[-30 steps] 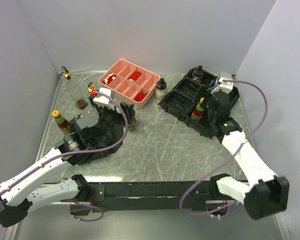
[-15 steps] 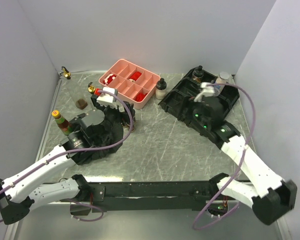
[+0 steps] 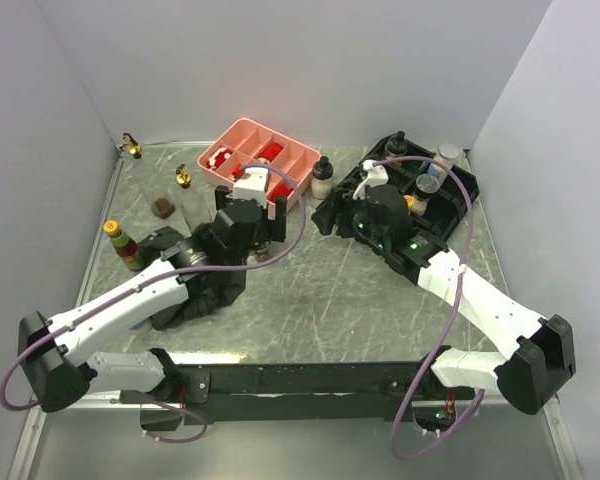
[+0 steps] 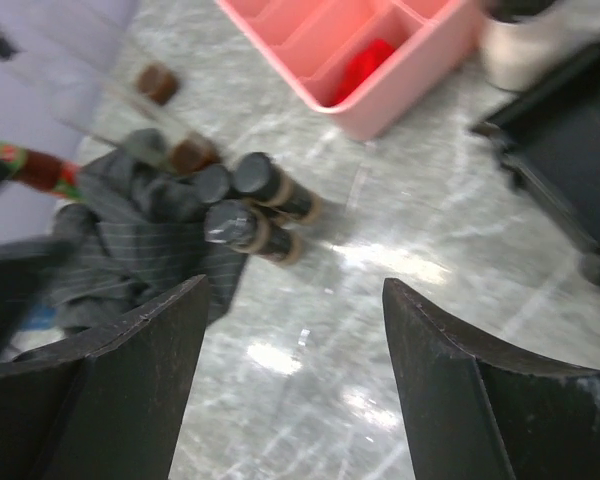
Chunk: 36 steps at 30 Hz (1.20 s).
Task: Organize the condiment bottles
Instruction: Pick up the bottle from the center of the board.
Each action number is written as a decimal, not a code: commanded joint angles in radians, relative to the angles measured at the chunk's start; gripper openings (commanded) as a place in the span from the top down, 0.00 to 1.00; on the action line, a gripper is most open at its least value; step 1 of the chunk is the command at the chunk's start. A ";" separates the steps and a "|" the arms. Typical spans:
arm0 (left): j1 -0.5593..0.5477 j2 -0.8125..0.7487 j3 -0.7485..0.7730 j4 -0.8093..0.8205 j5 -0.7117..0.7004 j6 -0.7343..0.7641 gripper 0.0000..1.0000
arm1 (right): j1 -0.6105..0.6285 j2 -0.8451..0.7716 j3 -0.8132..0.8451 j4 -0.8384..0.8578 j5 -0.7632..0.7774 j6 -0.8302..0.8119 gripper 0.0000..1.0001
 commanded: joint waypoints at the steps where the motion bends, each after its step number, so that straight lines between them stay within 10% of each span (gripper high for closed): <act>1: -0.003 -0.047 0.060 -0.059 -0.025 -0.055 0.04 | 0.057 0.045 0.012 0.140 -0.033 0.003 0.23; 19: -0.004 -0.668 -0.310 0.172 -0.112 0.083 0.04 | 0.277 0.627 0.464 -0.009 0.209 0.010 0.29; 36: -0.004 -0.693 -0.298 0.163 -0.123 0.083 0.04 | 0.328 0.735 0.560 -0.141 0.329 -0.023 0.33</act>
